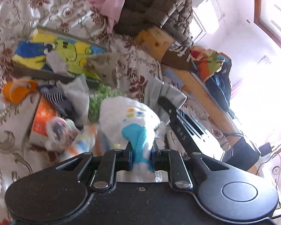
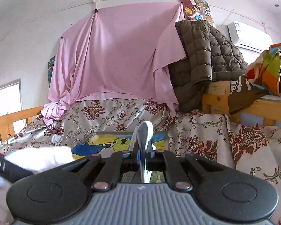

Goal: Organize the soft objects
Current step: 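Lower the white baby cloth onto the frog picture tray with the left gripper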

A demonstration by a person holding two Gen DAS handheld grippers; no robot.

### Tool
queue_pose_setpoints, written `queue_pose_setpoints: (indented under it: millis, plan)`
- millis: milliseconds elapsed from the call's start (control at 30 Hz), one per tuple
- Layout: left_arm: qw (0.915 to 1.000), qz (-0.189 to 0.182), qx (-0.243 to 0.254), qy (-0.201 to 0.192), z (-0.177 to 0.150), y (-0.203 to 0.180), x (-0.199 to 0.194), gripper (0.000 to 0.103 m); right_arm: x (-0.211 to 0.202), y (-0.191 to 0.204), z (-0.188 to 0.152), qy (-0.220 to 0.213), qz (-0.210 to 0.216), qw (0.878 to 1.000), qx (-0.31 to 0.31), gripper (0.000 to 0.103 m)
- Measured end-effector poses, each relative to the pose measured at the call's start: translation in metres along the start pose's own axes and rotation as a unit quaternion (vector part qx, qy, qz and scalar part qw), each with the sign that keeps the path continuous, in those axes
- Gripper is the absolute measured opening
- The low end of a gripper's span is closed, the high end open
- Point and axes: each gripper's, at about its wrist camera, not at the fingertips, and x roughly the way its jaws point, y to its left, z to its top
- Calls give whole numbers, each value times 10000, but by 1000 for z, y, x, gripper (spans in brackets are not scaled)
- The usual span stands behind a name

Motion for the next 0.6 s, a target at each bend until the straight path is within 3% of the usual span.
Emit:
queue_pose_setpoints:
  millis: [133,367,533,600]
  plan:
    - [9997,95,55,-203,8,0,-5,19,-1,1,0,-23,71,10000,-18,6]
    - [9961,625,190,-601,22,3,-3,20,6,5,7,-114,293,9995,-15,6]
    - [9897,1034,227,-965,45,12,5,20,41,-1,25,-209,443,9988,-2,6]
    - [9874,1117,171,-1105,59,18,11,20,68,-4,34,-17,619,9981,9,6]
